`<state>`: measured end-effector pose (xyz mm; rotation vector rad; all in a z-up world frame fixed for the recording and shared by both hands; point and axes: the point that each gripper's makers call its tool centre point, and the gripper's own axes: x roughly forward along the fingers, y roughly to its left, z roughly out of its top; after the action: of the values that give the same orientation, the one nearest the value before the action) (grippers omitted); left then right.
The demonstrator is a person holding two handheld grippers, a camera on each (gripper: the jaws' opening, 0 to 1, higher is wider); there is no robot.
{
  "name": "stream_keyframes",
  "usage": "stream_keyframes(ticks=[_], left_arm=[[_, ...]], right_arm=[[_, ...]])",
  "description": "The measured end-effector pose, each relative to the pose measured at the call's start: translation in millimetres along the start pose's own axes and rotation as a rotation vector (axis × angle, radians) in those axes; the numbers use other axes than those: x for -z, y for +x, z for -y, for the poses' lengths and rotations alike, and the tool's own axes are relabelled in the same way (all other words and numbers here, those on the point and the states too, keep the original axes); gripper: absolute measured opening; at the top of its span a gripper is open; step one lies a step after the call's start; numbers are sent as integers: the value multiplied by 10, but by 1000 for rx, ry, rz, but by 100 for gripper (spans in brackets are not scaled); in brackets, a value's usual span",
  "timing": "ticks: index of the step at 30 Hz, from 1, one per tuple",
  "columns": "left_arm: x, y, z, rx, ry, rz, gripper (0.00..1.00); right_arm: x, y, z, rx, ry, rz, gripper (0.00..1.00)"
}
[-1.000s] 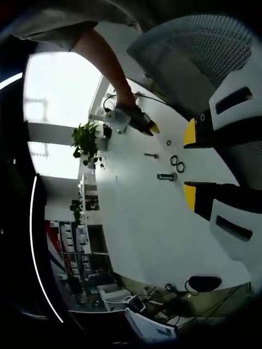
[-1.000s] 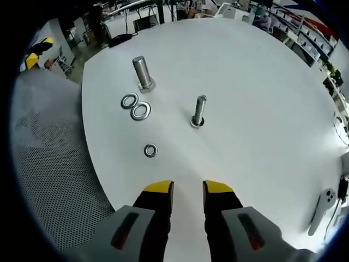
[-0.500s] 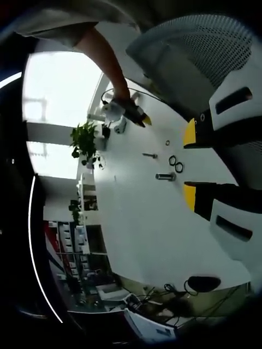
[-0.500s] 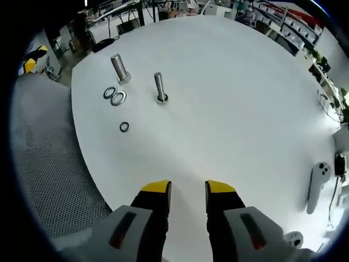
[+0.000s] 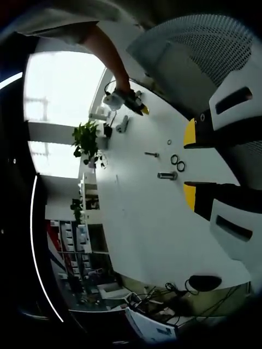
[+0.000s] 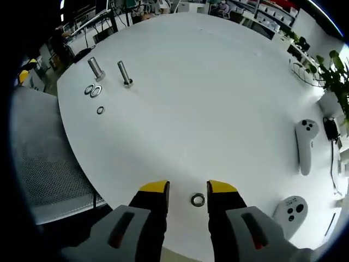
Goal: Place the washer onto the threaded stud by aligning its center hole with the stud, sliding it down to the base, and recovering from edge contact or off-axis alignment until the washer reaches the visible bottom stop.
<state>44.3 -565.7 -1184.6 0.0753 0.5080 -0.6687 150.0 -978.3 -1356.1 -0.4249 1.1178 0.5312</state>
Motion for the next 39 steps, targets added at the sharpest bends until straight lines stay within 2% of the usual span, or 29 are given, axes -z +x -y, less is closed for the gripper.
stream_keyframes(ticks=[5,16,24,29,35,39], left_arm=[[-1,-1,2,-1,0,0,22],[12,1,6,2,-1,-9,22],[8,-1,8,5,0,-6,22],[4,-3,4,4,0,-3,22],[1,-1,5,6,0,-2,22],[-3,0,12,9,2,1,22]], right_arm=[[168,-20,71,34,5,-27,30],[291,43,129,22,45,-69,25],[237,70,92,-9,54,-56,17],[204,83,110,-22,61,-49,17],[196,102,83,-27,18,-76,16],[199,93,85,-41,31,-94,16]])
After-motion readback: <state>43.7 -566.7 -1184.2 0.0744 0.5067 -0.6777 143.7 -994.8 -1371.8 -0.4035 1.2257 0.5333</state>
